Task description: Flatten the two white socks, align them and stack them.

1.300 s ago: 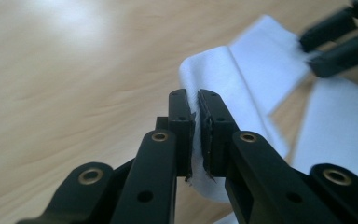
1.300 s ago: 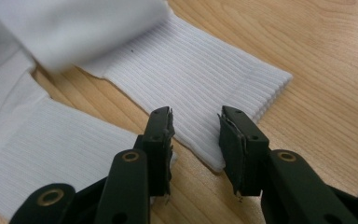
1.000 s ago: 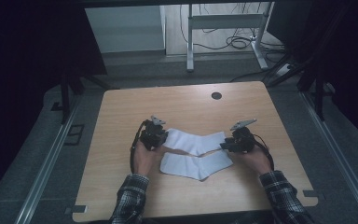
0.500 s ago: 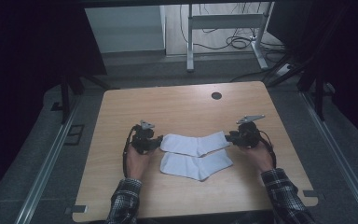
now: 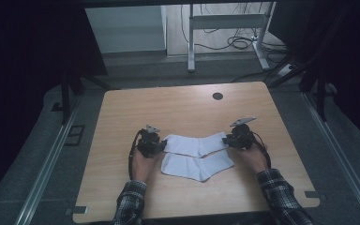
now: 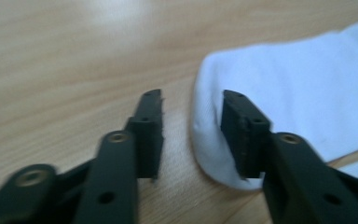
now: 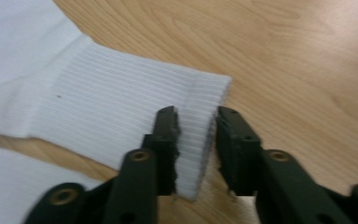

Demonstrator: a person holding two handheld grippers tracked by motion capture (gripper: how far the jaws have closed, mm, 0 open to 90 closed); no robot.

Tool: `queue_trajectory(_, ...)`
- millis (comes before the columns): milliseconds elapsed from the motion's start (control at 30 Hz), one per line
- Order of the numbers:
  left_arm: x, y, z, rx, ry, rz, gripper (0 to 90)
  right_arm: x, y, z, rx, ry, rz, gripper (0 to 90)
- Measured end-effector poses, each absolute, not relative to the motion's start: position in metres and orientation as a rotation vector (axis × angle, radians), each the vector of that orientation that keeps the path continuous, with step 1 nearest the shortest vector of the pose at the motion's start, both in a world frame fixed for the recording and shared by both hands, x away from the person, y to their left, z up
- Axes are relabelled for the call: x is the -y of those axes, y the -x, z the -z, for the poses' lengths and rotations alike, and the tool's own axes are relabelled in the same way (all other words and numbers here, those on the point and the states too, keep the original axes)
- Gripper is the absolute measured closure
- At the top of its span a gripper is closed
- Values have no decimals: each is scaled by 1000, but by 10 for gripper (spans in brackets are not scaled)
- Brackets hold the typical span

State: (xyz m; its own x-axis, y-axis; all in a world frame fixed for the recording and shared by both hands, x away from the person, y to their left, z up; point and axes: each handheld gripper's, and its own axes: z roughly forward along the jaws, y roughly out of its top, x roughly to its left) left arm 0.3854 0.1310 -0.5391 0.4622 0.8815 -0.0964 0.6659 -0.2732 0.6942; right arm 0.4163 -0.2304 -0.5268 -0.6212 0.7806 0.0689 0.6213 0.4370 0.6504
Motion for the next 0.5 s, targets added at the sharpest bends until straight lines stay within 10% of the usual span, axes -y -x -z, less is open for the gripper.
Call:
queue_trajectory(133, -130, -386, 539, -1290, -2007, -371, 844, 228, -416, 525, -2459, -1231, -944, 826)
queue_trajectory(500, -130, -371, 491, -1194, -1979, -430, 848, 234, -404, 493, -2410, -1175, -1040, 833)
